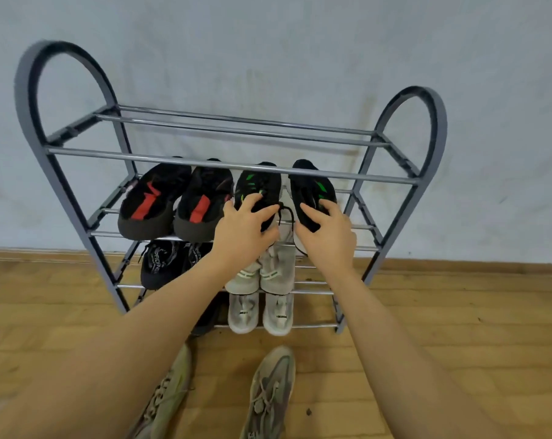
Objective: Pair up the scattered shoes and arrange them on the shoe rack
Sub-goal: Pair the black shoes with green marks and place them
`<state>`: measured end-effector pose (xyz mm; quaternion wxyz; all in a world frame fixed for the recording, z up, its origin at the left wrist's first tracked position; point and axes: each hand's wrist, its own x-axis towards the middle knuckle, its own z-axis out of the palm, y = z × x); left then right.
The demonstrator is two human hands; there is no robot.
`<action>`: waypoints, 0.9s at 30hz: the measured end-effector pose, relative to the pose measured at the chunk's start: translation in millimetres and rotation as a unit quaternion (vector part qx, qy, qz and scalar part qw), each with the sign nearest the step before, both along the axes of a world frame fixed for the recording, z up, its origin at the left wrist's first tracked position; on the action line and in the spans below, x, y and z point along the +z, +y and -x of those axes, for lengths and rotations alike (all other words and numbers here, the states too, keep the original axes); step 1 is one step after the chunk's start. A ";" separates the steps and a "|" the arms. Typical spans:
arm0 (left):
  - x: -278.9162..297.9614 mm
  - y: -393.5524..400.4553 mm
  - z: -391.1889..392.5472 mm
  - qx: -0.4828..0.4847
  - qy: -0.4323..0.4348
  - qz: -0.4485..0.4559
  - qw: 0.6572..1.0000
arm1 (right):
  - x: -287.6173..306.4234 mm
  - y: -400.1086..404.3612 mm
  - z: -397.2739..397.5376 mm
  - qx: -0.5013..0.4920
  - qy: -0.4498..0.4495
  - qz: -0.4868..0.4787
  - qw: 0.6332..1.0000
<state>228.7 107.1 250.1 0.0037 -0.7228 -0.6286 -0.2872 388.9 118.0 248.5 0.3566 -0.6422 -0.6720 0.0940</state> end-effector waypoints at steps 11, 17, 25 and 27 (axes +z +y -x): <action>-23.4 -6.6 0.0 0.020 0.077 0.077 0.994 | -39.9 -7.8 -5.6 0.007 -0.104 0.015 0.994; -28.3 -8.9 3.5 -0.044 0.056 -0.015 0.997 | -41.7 -5.1 7.8 0.025 -0.022 -0.032 0.999; -36.9 1.6 -4.5 -0.036 0.016 -0.057 0.998 | -41.8 18.1 13.2 0.012 -0.050 -0.028 0.998; -43.2 1.9 -4.0 -0.029 0.028 -0.053 0.998 | -44.1 20.6 13.4 0.014 -0.083 -0.007 0.996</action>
